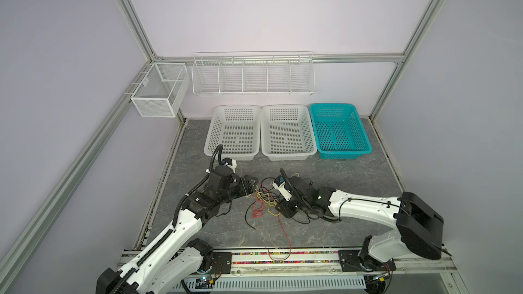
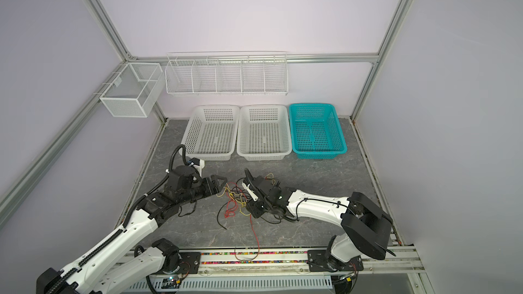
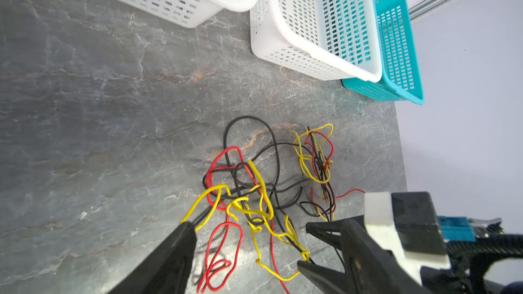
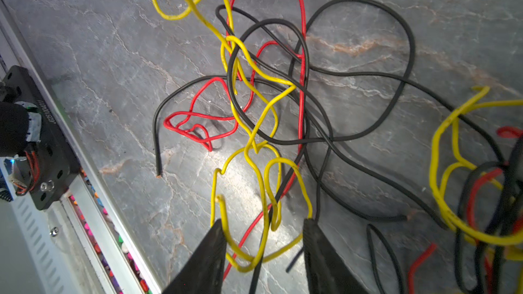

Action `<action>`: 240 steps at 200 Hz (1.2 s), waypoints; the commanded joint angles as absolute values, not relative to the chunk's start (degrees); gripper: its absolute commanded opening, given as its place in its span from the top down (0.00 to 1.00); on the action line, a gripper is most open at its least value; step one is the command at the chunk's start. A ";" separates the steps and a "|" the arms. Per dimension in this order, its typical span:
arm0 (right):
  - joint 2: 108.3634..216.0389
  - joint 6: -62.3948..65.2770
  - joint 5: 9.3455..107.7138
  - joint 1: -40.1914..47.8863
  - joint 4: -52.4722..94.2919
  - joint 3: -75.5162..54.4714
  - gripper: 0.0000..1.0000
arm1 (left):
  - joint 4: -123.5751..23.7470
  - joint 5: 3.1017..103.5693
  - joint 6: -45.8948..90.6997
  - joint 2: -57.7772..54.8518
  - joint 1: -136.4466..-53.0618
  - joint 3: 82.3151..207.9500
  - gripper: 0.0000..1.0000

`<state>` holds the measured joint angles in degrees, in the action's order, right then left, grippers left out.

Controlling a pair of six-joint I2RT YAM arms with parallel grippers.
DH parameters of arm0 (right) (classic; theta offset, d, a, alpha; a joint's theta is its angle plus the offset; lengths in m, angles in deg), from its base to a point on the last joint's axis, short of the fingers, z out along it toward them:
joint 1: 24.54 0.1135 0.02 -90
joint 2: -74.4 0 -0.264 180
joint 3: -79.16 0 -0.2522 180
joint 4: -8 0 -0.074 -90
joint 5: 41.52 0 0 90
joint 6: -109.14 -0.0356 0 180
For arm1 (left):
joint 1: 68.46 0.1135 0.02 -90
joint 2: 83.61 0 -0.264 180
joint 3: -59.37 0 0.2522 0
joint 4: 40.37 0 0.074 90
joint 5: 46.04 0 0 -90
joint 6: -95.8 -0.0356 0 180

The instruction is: Untangle the cables

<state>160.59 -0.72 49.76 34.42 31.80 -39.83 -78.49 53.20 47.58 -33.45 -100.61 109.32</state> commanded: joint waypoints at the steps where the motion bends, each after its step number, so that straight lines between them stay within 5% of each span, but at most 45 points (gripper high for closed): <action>1: 163.67 -0.16 48.60 35.77 29.66 -38.27 0.59 | -80.85 55.66 50.09 -35.01 -100.37 106.18 0.19; 25: 164.94 -0.33 46.54 36.25 30.31 -37.35 0.77 | -78.94 57.77 52.53 -37.11 -100.37 102.42 0.19; 69: 159.31 0.20 47.71 36.20 30.99 -35.07 0.92 | -77.01 60.09 55.15 -40.05 -100.46 96.99 0.22; 160: 144.24 0.52 50.88 35.71 34.48 -31.70 0.93 | -64.99 63.69 58.45 -34.52 -101.03 94.11 0.23; 240: 132.96 -2.65 36.82 31.40 46.89 -33.84 0.92 | -63.51 62.63 55.27 -28.13 -101.42 97.47 0.30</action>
